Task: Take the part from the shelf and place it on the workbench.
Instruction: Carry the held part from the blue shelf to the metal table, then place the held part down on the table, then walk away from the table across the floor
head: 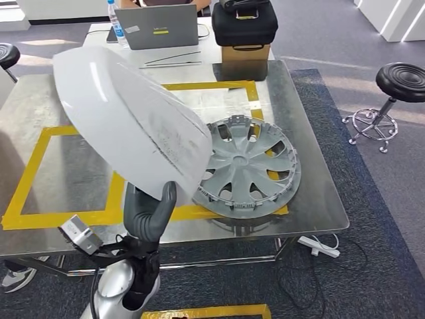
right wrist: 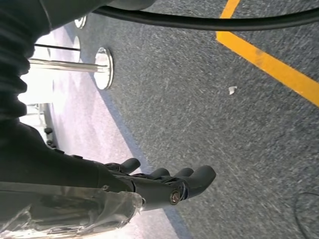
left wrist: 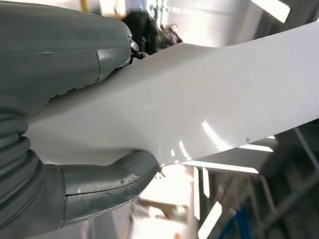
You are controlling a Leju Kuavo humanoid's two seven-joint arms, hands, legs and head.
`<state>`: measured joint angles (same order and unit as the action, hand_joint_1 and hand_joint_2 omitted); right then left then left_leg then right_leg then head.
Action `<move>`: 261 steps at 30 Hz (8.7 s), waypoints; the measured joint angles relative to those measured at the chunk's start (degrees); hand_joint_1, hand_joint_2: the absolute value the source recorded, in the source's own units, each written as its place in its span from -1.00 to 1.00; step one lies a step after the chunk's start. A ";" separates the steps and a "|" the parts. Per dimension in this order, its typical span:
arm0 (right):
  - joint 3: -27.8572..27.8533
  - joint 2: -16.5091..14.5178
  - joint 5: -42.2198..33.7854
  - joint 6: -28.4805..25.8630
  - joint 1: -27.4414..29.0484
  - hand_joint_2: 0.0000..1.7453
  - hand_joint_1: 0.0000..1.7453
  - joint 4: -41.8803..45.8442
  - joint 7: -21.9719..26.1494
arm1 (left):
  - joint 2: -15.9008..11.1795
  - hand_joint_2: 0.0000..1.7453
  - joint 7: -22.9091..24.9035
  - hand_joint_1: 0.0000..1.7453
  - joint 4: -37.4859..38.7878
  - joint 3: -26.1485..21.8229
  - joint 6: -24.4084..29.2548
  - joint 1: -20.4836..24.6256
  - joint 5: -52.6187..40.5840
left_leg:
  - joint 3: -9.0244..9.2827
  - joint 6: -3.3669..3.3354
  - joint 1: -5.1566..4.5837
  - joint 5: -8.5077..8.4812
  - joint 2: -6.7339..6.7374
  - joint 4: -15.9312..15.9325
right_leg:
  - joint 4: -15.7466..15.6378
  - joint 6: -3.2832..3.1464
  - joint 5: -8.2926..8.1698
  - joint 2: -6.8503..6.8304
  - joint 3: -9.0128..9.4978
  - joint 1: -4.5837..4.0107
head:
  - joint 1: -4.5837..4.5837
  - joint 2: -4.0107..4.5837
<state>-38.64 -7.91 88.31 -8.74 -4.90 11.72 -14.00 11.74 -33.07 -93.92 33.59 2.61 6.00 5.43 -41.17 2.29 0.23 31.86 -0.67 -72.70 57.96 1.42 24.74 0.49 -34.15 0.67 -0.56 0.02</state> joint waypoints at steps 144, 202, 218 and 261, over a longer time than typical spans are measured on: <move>3.58 0.02 -0.38 2.92 -3.16 -1.00 -1.00 -0.02 -0.46 | -8.03 0.00 14.83 -1.00 71.26 -35.78 28.84 37.63 -40.04 | 6.01 -1.08 0.20 -7.85 -0.06 14.98 | 1.09 1.31 -0.32 0.11 -1.44 -0.42 | -0.74 0.00; -1.34 0.43 -3.96 -2.38 1.11 -1.00 -1.00 -0.02 0.98 | 1.22 -1.00 -6.99 -1.00 -15.38 -7.79 -12.55 -9.26 0.92 | 8.01 -2.85 0.31 -6.07 0.18 15.09 | 14.14 2.75 6.20 -0.04 -5.90 -0.15 | -1.15 0.00; -3.16 0.42 -4.71 -1.67 0.94 -1.00 -1.00 -0.02 -0.90 | 0.84 -1.00 -6.99 -1.00 -16.96 -5.85 -13.76 -9.34 1.03 | 3.06 -0.29 0.24 -2.27 0.16 4.14 | 0.48 -0.18 0.99 0.10 0.76 -0.11 | -0.38 0.00; -4.25 0.43 -3.12 -1.01 0.93 -1.00 -1.00 -0.02 -0.57 | -0.54 -1.00 -6.99 -1.00 -14.32 -3.66 -14.96 -8.71 0.03 | 9.07 -3.45 0.03 -5.86 0.52 15.88 | 15.92 3.10 7.75 -0.05 -7.49 -0.14 | -0.96 0.00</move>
<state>-42.88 -7.48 85.19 -9.75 -3.97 11.69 -14.58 11.20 -40.06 -108.24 29.93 -12.35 -2.71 5.45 -32.10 -1.16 0.26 26.00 -0.16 -56.82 73.87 4.52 32.48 0.43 -41.64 0.54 -1.51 0.02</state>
